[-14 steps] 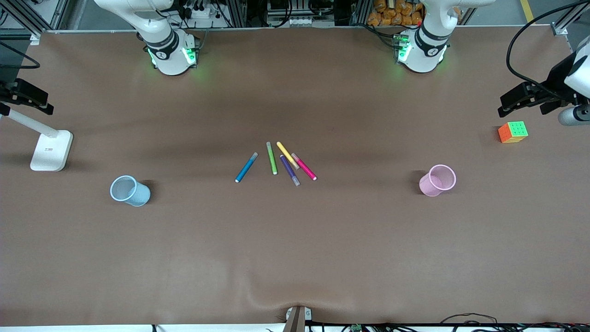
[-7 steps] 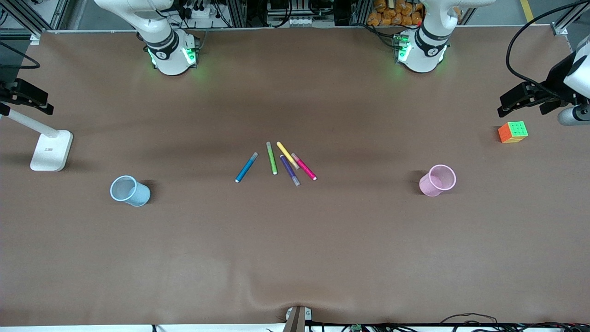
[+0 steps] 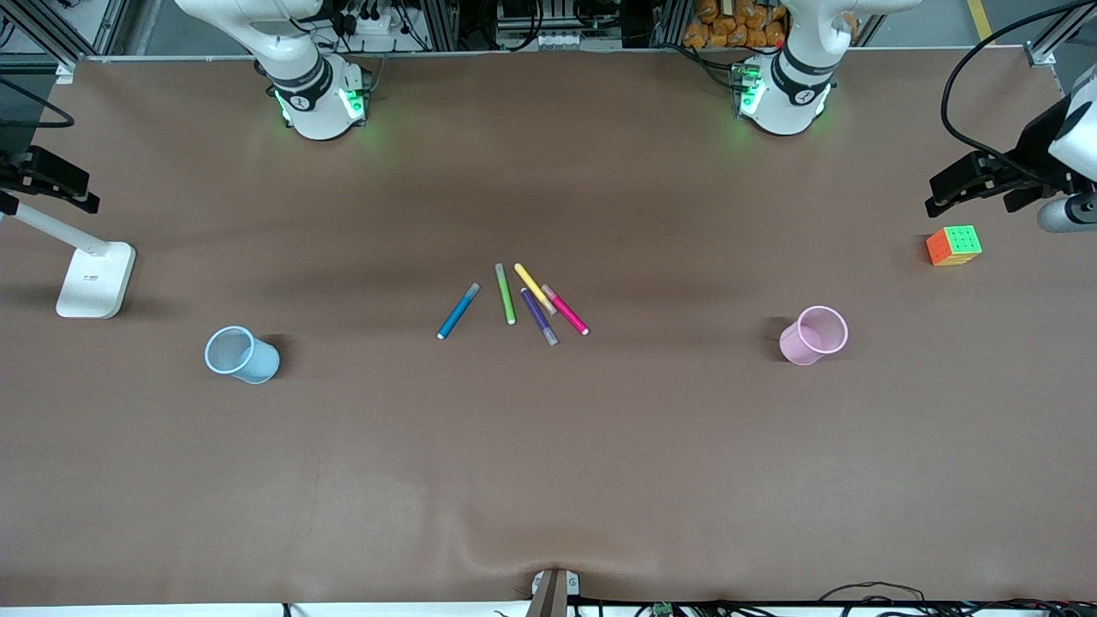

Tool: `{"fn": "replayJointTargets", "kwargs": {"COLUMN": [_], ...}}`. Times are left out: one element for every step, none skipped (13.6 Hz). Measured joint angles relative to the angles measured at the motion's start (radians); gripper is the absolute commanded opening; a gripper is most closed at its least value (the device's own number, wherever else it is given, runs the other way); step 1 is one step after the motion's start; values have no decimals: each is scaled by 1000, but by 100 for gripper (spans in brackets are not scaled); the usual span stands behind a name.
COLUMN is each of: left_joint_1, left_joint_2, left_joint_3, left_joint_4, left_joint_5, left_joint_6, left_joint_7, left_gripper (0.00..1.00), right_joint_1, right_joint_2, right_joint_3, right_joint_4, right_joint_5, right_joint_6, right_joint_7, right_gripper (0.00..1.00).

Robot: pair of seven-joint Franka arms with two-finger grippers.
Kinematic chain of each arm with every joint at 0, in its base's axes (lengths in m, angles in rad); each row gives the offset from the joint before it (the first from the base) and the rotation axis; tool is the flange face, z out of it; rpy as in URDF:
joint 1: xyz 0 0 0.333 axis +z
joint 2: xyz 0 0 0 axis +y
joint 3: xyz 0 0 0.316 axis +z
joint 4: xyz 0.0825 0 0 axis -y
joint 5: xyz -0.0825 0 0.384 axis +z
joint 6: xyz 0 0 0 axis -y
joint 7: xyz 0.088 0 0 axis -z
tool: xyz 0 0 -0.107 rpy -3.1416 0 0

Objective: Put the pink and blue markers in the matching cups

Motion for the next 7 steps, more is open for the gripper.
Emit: {"fn": "replayJointTargets", "kwargs": {"left_joint_1": [0,0,-1,-1,-1,-1,-1], "left_joint_2": [0,0,0,0,0,0,0], "left_joint_3": [0,0,0,-1,-1,-1,-1], "left_joint_4": [0,0,0,0,0,0,0], "left_joint_5": [0,0,0,0,0,0,0], "left_joint_6": [0,0,0,-1,-1,-2,-2], "left_joint_7": [0,0,0,0,0,0,0], "left_gripper": [100,100,100,100,100,100,100], "right_joint_1": [0,-1,-1,-1,-1,-1,-1], "right_joint_2": [0,0,0,0,0,0,0], "right_joint_3": [-1,-1,-1,-1,-1,-1,-1], "right_joint_4": [0,0,0,0,0,0,0], "right_joint_5": [0,0,0,1,3,5,6], "right_joint_6": [0,0,0,0,0,0,0], "right_joint_7": [0,0,0,0,0,0,0], "right_gripper": [100,100,100,100,100,100,100]}}
